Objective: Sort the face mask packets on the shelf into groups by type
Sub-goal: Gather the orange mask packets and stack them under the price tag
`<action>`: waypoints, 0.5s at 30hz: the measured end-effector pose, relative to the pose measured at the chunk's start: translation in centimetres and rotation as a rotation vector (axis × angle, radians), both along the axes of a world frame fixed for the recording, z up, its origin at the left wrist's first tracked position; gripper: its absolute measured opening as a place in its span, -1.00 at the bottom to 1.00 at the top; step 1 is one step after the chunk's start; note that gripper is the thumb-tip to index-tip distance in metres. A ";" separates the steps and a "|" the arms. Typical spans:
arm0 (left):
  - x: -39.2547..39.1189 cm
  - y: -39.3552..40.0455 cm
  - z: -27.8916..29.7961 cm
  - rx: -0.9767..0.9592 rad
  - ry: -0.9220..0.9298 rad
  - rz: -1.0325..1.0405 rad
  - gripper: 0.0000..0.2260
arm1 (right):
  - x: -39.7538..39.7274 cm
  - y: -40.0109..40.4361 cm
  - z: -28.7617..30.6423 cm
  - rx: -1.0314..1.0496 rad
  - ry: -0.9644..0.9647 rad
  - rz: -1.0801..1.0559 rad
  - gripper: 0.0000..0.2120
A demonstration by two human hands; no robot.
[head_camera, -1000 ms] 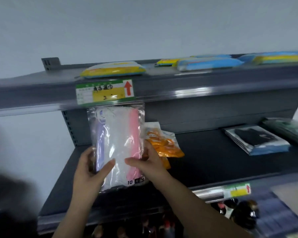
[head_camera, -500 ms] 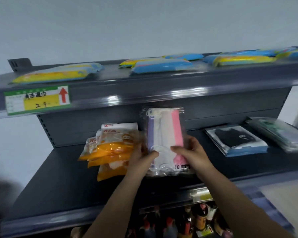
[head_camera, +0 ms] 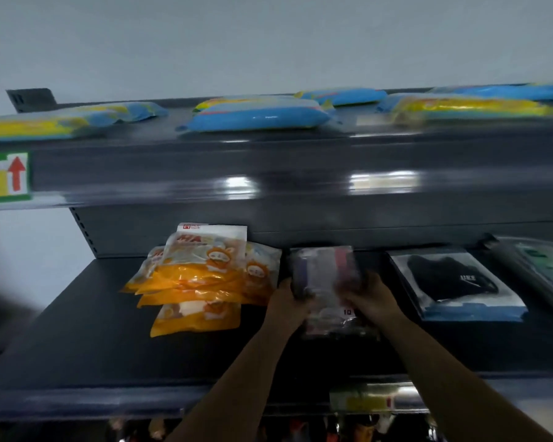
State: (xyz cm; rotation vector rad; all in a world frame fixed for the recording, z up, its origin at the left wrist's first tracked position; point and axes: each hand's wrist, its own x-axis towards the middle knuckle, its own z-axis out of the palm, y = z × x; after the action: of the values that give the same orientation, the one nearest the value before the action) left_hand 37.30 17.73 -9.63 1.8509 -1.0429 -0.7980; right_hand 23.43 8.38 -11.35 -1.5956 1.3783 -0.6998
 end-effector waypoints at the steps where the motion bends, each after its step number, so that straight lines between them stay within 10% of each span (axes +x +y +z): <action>1: -0.1 0.2 0.2 0.008 -0.039 0.001 -0.43 | 0.1 -0.1 0.1 -0.033 0.085 0.020 -0.42; 8: 2.8 3.9 0.8 -0.282 -0.273 0.106 -0.67 | 3.9 2.9 3.9 -0.601 0.169 0.215 -0.38; 15: 9.9 8.2 2.6 -0.223 -0.548 0.292 -0.47 | 10.7 5.2 4.6 -0.166 -0.048 0.392 -0.45</action>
State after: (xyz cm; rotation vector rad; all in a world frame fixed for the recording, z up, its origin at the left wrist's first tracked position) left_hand 47.18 25.95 -7.02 2.0075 -1.0970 0.0091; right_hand 34.09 13.62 -6.78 -1.8964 0.9508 -0.6197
